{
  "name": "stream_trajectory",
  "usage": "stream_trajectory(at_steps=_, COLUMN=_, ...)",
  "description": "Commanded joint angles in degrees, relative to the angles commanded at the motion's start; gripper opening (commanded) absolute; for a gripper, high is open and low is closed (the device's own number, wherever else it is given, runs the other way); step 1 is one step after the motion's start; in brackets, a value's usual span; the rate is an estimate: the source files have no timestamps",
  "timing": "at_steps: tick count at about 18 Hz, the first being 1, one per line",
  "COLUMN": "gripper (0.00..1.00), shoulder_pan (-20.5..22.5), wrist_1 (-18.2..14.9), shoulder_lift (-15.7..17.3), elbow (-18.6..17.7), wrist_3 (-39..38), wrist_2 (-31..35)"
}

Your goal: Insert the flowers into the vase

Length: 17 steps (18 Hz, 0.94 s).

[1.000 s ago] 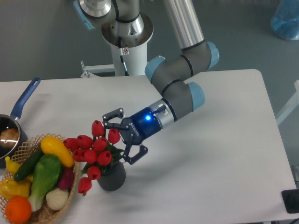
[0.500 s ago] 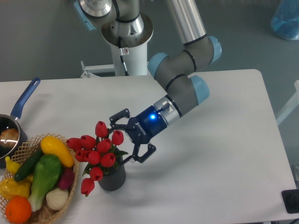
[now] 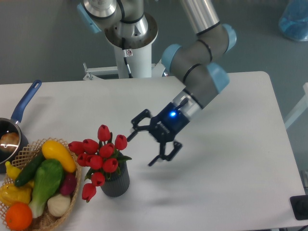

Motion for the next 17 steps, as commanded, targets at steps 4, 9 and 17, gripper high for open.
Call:
stream_trajectory(at_steps=4, gripper=1.00, shoulder_pan=4.58, wrist_1=0.17, shoulder_lift=-0.35, elbow=3.86, wrist_3=-0.26, wrist_2=10.41)
stream_trajectory(at_steps=9, gripper=1.00, shoulder_pan=5.73, wrist_1=0.35, shoulder_lift=-2.63, elbow=11.33, wrist_3=2.27, wrist_2=31.61)
stream_trajectory(at_steps=17, gripper=1.00, shoulder_pan=5.12, wrist_1=0.26, shoulder_lift=-5.10, elbow=13.36, wrist_3=9.05, wrist_2=49.29)
